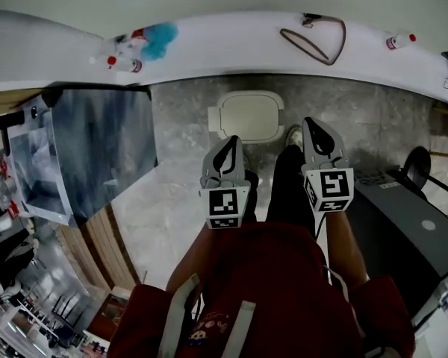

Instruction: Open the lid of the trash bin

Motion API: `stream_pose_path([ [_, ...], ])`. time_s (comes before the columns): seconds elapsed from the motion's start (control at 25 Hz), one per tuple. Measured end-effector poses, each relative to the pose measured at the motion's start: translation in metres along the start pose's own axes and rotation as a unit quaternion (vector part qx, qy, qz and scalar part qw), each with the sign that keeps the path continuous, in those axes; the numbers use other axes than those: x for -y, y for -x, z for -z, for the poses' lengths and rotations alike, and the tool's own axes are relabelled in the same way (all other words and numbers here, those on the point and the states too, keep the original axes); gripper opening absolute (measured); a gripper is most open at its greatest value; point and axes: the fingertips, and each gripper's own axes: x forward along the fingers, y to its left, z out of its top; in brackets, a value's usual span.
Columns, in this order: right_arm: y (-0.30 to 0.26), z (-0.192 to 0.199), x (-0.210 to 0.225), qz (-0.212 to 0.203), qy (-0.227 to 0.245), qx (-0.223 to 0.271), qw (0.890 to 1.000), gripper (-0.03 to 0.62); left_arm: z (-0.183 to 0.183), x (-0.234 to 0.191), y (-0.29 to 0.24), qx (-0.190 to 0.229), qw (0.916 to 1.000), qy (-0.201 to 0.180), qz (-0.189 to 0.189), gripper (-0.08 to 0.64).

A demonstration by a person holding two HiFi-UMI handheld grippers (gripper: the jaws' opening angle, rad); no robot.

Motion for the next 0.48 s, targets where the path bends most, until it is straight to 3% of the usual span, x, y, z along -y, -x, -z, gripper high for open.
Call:
stream_pose_path([
  [0.48,-0.063,0.115,0.013,-0.069,0.008,-0.114,0.991,0.000,0.091,0.031,-0.040,-0.110,0.9920,0.055,-0.024,0.005],
])
